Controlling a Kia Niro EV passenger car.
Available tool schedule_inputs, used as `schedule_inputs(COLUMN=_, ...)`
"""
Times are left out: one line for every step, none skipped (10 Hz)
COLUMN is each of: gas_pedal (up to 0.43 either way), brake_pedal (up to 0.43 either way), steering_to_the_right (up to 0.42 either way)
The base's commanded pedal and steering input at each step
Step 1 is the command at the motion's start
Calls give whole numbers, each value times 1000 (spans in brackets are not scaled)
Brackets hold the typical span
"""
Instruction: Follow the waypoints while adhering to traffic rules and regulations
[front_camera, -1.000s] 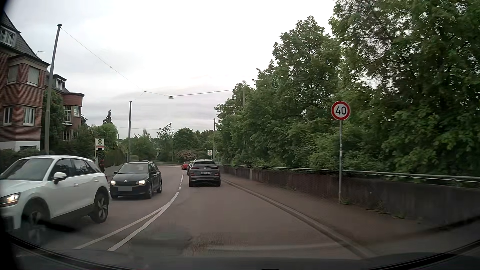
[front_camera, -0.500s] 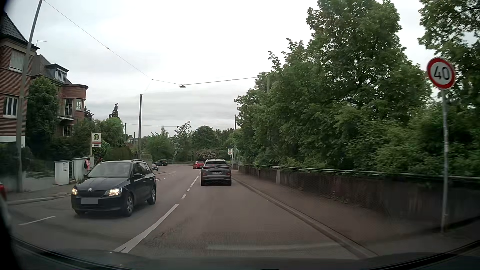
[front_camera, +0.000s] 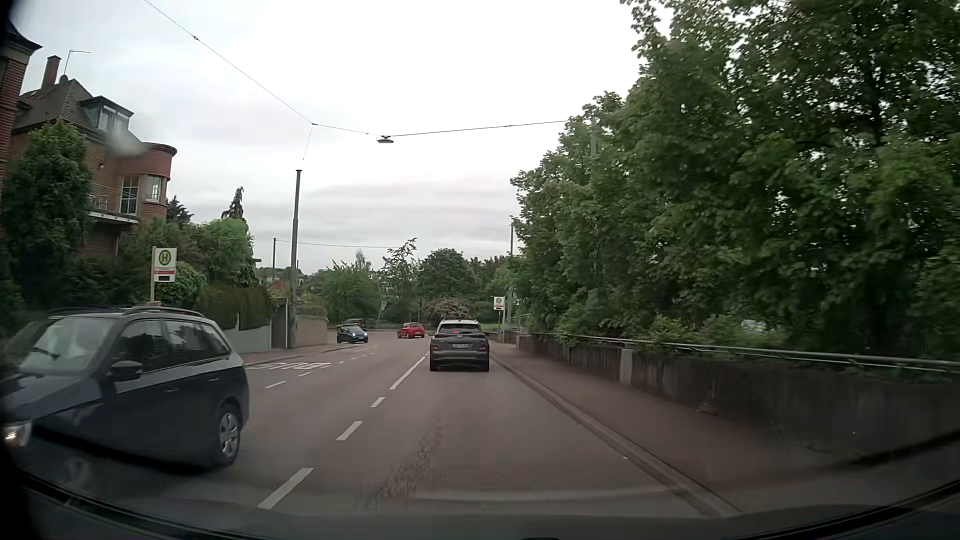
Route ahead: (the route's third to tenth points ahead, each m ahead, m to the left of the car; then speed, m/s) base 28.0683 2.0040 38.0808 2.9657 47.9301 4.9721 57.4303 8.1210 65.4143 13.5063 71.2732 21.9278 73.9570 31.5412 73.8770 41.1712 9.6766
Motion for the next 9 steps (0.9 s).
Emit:
schedule_inputs(gas_pedal=39, brake_pedal=0, steering_to_the_right=-48)
schedule_inputs(gas_pedal=28, brake_pedal=0, steering_to_the_right=-33)
schedule_inputs(gas_pedal=28, brake_pedal=0, steering_to_the_right=-24)
schedule_inputs(gas_pedal=8, brake_pedal=0, steering_to_the_right=-23)
schedule_inputs(gas_pedal=8, brake_pedal=0, steering_to_the_right=-23)
schedule_inputs(gas_pedal=20, brake_pedal=0, steering_to_the_right=-16)
schedule_inputs(gas_pedal=20, brake_pedal=0, steering_to_the_right=-12)
schedule_inputs(gas_pedal=20, brake_pedal=0, steering_to_the_right=-10)
schedule_inputs(gas_pedal=20, brake_pedal=0, steering_to_the_right=-7)
